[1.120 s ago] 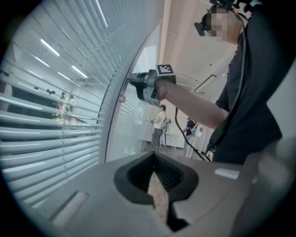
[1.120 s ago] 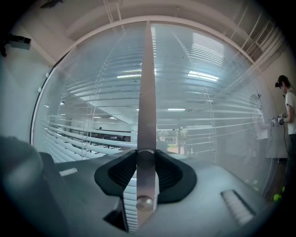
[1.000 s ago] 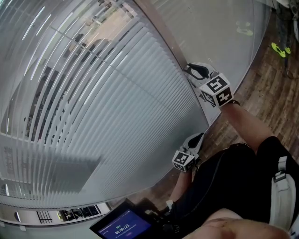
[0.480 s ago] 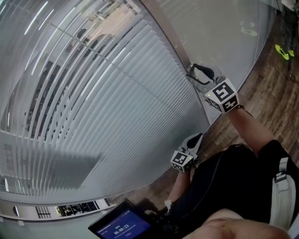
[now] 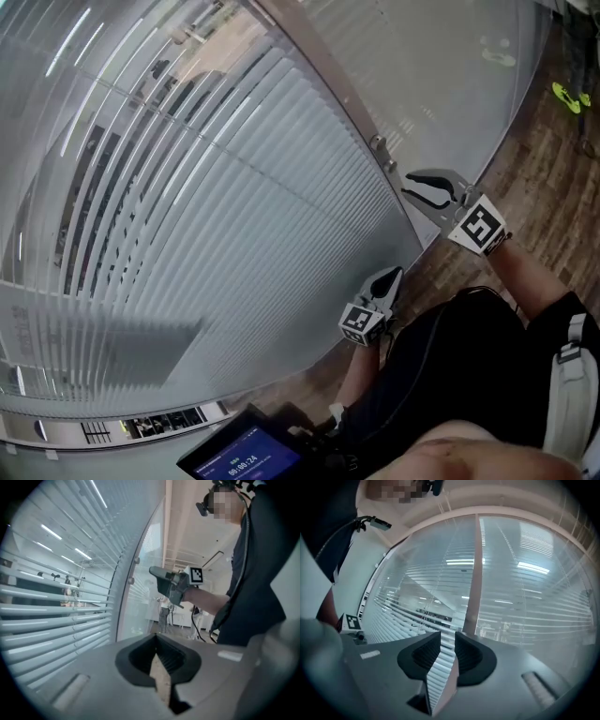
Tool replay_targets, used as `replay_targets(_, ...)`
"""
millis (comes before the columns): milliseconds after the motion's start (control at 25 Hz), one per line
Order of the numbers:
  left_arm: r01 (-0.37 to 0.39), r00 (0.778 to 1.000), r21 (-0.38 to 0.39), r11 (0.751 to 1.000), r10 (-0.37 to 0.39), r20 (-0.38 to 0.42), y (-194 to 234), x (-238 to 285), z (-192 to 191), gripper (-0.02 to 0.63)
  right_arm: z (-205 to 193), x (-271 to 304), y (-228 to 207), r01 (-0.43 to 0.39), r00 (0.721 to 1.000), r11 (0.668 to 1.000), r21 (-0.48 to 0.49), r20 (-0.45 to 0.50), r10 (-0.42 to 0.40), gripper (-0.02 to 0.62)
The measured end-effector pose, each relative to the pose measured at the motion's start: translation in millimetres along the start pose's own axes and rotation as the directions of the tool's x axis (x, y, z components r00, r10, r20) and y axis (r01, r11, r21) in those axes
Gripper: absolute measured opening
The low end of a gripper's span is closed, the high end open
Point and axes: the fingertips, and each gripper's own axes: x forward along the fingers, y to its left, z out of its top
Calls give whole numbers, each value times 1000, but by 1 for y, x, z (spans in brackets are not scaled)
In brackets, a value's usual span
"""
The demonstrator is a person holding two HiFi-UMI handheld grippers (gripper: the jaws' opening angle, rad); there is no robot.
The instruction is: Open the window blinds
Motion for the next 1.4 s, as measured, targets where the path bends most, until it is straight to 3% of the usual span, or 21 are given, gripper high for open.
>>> replay_targets(200, -9, 1000, 19, 1000, 9, 3, 4, 5, 5, 2, -51, -27, 28, -48, 998, 991, 121, -39, 53, 77)
replay_targets(280, -22, 1000, 23, 999, 22, -3, 8, 5, 4, 2, -63, -36, 39, -71, 997, 986, 149, -32, 77, 34)
replay_targets(560, -23, 1000, 13, 1000, 23, -9, 2, 1, -4, 2, -103, -58, 65, -129, 984, 978, 164, -98, 147, 5)
replay_targets(920, -30, 1000, 23, 999, 30, 0, 1, 6, 2, 2, -127, -65, 73, -124, 979, 965, 232, -132, 157, 5)
replay_targets(1200, -38, 999, 18, 999, 38, 33, 0, 7, 10, 2, -117, -59, 79, -168, 971, 972, 161, -144, 192, 5)
replay_targets(1400, -34, 998, 27, 999, 33, 50, -4, 14, 17, 2, -124, -56, 79, -163, 971, 973, 162, -150, 187, 3)
